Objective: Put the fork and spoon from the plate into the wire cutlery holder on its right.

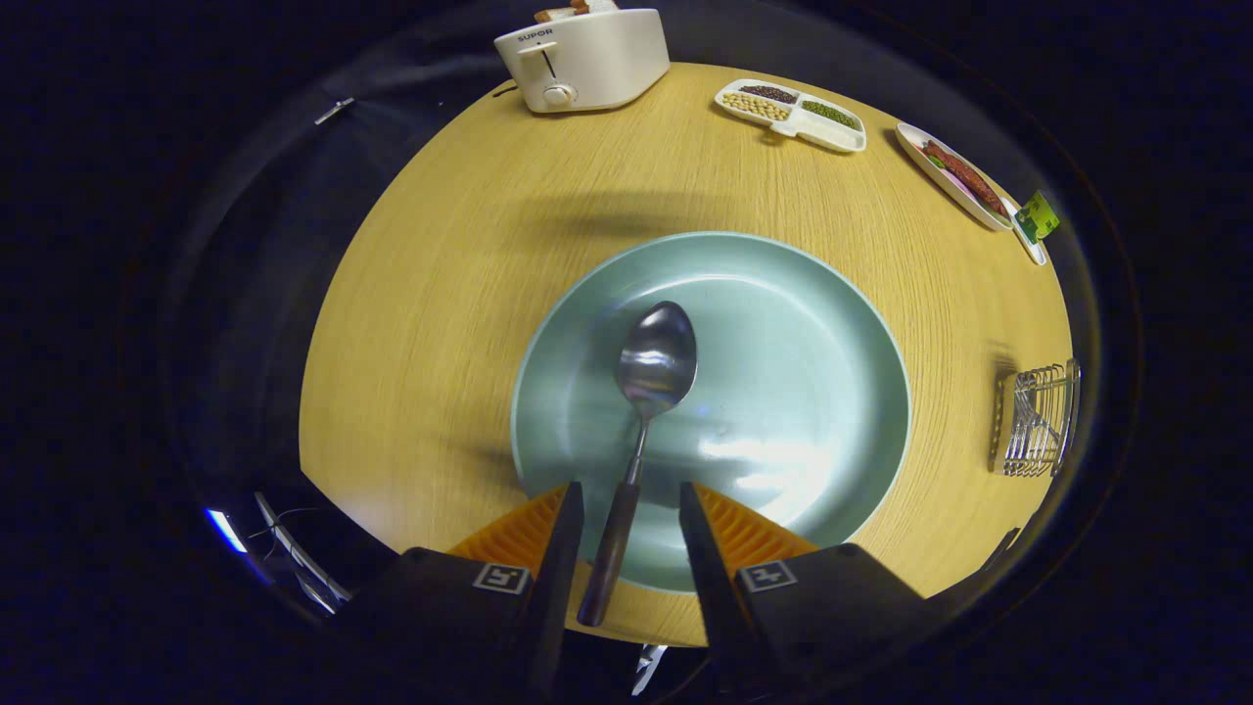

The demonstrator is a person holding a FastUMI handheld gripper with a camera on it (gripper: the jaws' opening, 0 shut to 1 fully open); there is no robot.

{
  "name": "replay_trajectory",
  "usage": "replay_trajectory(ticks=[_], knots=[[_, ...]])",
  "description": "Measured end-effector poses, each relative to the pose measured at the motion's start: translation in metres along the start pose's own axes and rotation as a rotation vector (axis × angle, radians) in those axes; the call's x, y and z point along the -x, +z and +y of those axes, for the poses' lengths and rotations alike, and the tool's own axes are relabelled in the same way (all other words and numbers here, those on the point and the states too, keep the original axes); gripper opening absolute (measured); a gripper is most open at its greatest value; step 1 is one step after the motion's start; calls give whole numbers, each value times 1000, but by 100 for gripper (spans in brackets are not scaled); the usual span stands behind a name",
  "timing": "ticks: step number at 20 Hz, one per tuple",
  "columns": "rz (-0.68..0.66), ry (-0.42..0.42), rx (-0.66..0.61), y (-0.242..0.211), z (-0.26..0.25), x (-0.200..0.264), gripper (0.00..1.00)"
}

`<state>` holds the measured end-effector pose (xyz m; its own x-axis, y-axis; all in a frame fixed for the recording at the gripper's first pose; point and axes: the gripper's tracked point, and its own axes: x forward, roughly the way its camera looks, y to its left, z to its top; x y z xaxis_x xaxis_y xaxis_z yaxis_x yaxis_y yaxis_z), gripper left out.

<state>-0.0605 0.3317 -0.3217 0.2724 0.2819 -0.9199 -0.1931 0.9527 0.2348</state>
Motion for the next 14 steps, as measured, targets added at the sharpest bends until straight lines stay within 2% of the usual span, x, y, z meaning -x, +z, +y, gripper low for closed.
replay_trajectory(ticks=[1, 3, 4, 5, 11, 14], knots=[[11, -5, -6, -1, -2, -3, 49], [-1, -2, -18, 5, -8, 0, 28], [-2, 23, -42, 6, -8, 0, 18], [-4, 53, -57, 6, -7, -4, 12], [-94, 151, -103, 28, -18, 28, 9], [-137, 162, -65, 40, -40, 60, 9]])
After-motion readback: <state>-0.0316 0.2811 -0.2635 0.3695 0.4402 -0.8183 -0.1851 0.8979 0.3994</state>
